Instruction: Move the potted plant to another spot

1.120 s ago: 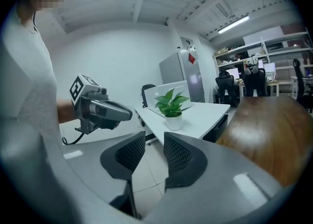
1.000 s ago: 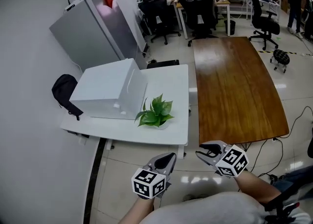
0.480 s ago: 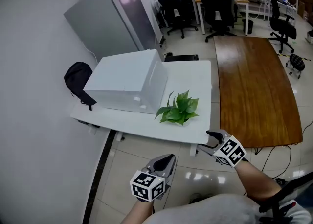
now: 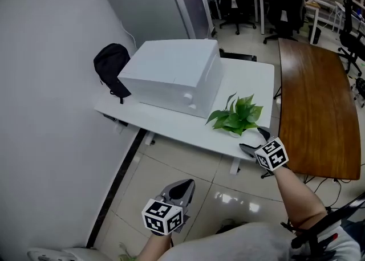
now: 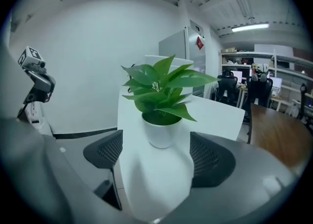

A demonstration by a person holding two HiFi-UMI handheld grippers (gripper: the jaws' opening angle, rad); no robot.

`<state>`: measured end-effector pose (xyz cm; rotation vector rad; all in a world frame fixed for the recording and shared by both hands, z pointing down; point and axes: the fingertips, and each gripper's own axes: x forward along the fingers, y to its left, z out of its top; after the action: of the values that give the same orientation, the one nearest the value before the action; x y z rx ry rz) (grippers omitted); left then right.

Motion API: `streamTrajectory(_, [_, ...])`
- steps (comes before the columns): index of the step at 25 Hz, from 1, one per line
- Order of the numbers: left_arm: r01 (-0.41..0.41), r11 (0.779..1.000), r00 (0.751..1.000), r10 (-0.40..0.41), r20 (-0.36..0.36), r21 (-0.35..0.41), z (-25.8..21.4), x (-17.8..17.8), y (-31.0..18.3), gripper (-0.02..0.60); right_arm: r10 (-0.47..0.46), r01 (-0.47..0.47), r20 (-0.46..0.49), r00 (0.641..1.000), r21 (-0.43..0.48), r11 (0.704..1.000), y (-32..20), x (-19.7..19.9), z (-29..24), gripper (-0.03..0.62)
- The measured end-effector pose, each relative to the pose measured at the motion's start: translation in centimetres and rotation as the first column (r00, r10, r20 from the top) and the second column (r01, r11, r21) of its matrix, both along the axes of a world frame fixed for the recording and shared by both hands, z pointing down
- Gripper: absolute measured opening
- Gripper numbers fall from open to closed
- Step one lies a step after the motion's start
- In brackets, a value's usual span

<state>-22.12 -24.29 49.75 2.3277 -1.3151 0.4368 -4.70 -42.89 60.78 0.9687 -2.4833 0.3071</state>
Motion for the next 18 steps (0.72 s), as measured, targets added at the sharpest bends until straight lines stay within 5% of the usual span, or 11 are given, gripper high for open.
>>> streamTrajectory(9, [0.115, 0.992, 0.993, -0.114, 0.025, -0.043, 1.3, -5.4, 2.1, -0.003, 0.037, -0.037, -0.018, 0.999, -0.017, 0.999, -4.8, -3.1, 3.7, 0.477])
streamTrajectory(18, [0.145, 0.988, 0.989, -0.143, 0.041, -0.049, 1.8, -7.4, 2.7, -0.003, 0.074, -0.075, -0.038, 0.997, -0.018, 0.997, -6.6, -4.6, 6.0, 0.492])
